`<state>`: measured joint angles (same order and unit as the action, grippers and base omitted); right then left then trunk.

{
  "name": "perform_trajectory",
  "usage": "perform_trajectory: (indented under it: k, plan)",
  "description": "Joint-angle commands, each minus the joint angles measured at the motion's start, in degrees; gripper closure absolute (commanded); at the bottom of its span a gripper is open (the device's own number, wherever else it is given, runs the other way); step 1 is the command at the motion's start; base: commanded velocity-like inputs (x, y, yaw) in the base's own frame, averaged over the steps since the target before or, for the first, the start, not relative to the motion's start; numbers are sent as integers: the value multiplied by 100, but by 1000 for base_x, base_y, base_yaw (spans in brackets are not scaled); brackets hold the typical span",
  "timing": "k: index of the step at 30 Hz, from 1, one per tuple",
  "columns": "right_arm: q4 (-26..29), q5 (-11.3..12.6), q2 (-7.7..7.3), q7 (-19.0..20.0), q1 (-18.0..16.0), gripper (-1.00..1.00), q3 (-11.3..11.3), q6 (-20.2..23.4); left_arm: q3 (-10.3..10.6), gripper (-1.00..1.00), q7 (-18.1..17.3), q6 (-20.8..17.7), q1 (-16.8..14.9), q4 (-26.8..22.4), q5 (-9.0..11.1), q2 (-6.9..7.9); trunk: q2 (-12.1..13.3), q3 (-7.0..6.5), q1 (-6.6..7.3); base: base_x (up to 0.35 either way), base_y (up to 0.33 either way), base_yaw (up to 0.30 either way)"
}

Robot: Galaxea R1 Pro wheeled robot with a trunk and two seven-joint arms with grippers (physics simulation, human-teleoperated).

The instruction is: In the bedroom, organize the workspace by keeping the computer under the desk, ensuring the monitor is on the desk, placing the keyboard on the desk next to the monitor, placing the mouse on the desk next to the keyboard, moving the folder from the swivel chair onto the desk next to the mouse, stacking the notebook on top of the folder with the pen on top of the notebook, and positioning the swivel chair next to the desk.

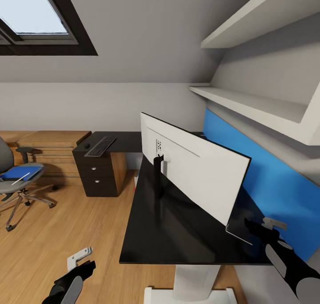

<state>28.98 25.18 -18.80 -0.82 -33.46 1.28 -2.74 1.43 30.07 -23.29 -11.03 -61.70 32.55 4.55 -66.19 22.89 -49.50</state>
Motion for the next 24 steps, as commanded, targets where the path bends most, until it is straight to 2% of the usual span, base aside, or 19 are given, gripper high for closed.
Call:
perform_trajectory:
  k: [1,15,24]
  plan:
    - [0,48,-2,5,-3,-100,14,-16,15,-100,46,14,-3,-7,43,8,-4,7,0,0,0,0]
    - [3,48,-19,58,-3,-100,12,-34,40,-100,47,183,-4,8,35,-1,-4,7,0,7,0,0]
    - [-4,41,-19,61,-3,-100,12,-37,41,-100,43,184,-4,9,32,-3,-4,7,0,231,0,0]
